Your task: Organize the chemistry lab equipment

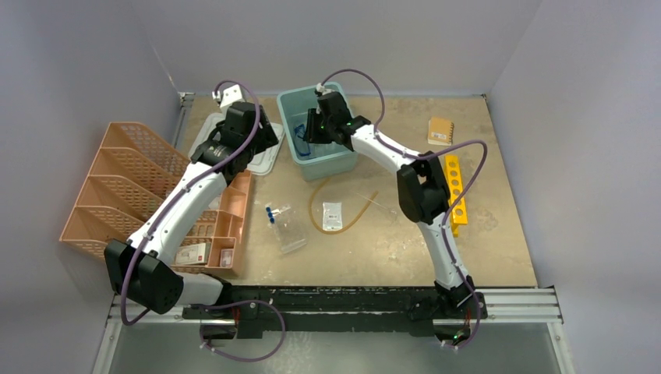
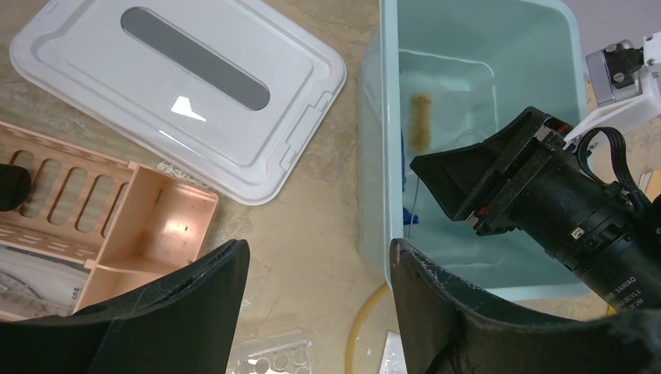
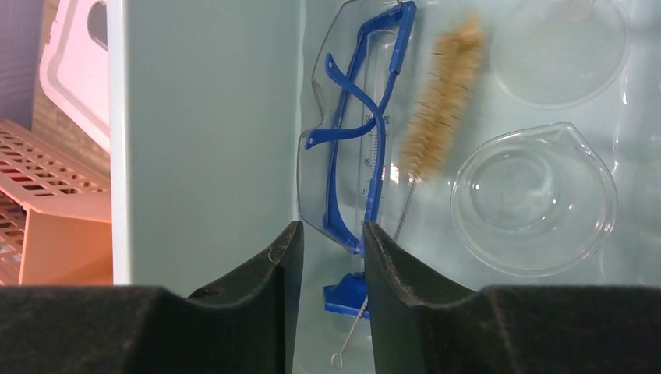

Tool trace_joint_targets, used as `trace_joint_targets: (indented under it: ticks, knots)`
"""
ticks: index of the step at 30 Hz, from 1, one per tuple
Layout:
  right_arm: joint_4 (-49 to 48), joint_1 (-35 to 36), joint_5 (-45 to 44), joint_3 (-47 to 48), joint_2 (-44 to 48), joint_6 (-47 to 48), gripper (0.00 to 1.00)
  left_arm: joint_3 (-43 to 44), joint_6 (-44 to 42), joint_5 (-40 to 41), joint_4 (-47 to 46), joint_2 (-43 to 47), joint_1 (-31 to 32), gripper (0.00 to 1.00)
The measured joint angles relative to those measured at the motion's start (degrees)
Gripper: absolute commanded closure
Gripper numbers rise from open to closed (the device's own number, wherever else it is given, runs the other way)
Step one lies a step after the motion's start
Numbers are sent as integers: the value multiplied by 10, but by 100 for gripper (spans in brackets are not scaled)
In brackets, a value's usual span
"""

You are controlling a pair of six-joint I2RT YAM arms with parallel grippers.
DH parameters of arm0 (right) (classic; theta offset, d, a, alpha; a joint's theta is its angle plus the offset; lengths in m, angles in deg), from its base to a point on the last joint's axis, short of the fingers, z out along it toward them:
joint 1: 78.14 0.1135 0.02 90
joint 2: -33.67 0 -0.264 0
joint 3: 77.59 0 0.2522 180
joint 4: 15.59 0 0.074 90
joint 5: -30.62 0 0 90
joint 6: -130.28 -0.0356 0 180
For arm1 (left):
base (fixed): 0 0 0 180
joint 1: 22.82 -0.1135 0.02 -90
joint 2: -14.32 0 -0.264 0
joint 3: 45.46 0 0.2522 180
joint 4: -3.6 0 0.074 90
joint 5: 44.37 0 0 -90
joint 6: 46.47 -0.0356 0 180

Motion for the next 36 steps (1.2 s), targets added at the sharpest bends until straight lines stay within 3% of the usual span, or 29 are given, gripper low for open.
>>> trace_joint_targets:
  ticks: [6, 13, 16, 20, 26, 29, 36]
  knots:
    - [19, 0, 2, -12, 38, 5, 62, 0, 0, -6, 0, 1, 0, 35]
    - [7, -4, -10, -98, 212, 30, 57, -4, -2, -18, -9, 19, 0, 35]
    - [-4, -13, -25, -174, 310, 40, 53, -20, -3, -28, -28, 40, 0, 35]
    - [0, -42, -50, -285, 422, 50, 35, -30, -4, -50, -47, 48, 0, 35]
    - [18, -104, -47, -516, 568, 62, 30, -38, -4, -67, -70, 48, 0, 35]
    - [41, -110, -39, -570, 581, 71, 31, -40, -4, -71, -80, 47, 0, 35]
    - [71, -106, -3, -593, 516, 94, 39, -40, -4, -62, -97, 37, 0, 36]
